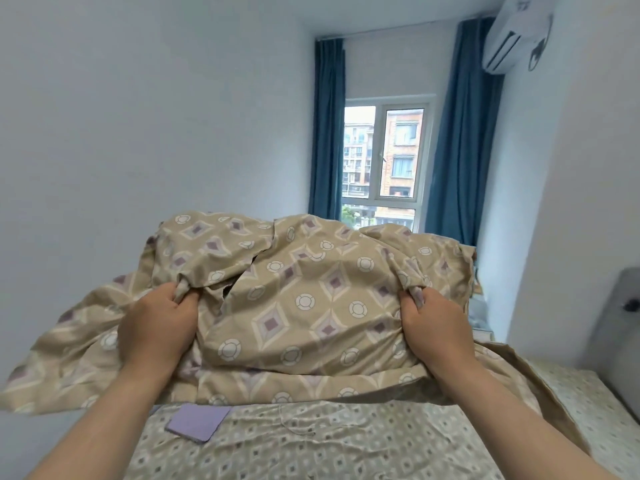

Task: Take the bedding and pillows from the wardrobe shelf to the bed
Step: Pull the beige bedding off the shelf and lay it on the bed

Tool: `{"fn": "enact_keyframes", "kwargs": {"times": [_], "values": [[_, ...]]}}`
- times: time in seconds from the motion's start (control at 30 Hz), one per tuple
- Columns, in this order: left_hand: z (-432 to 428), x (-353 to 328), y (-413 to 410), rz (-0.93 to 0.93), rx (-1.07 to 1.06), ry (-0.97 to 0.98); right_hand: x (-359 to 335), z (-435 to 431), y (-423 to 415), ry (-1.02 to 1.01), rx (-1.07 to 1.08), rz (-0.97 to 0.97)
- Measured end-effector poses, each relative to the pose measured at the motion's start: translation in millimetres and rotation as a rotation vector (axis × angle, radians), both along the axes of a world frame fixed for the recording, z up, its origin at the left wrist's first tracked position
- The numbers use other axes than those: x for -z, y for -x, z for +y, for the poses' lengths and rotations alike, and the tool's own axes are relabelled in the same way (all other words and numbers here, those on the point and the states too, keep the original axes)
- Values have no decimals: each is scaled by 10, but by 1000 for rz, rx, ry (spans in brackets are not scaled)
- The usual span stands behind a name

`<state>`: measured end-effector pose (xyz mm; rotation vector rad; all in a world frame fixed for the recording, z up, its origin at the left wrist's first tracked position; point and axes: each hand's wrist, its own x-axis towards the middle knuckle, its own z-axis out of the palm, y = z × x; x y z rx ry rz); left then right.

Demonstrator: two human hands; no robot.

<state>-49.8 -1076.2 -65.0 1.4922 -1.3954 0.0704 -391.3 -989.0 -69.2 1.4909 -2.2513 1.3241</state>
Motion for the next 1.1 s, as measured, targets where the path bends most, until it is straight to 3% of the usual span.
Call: {"fn": "enact_keyframes", "kwargs": {"times": [0.33,0.53,1.1], "values": [[-833,766,1609,-53,241,-138,734,-69,1298,-146,257,-24],[-1188,1423,2096,-112,275,-207,1318,-239,1680,-192,299,-38],[-1912,4633,2333,-242,444,-460,4504,-621,1717,-497,409,-294]]}}
